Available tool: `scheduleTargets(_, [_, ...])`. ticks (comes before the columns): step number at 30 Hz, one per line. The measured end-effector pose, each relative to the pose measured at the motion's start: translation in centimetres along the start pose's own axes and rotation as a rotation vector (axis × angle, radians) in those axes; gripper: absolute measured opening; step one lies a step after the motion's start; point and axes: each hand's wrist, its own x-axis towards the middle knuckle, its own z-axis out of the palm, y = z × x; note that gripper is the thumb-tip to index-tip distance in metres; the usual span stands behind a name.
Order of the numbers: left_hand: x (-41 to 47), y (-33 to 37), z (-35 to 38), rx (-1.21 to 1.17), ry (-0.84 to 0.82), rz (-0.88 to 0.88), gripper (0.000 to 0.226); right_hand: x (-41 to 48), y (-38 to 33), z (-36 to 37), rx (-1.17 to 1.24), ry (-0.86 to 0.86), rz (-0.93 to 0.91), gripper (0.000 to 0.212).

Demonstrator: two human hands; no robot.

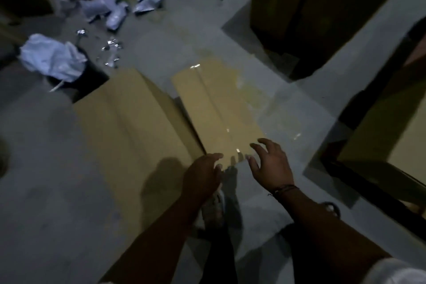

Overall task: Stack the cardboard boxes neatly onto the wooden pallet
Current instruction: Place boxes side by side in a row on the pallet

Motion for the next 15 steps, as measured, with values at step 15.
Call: scheduleTargets(15, [-7.0,-17.4,-8.4,0.0,0.539,-0.504,0.05,5.9,-21.3,6.6,0.241,-0.124,-0.063,0.056])
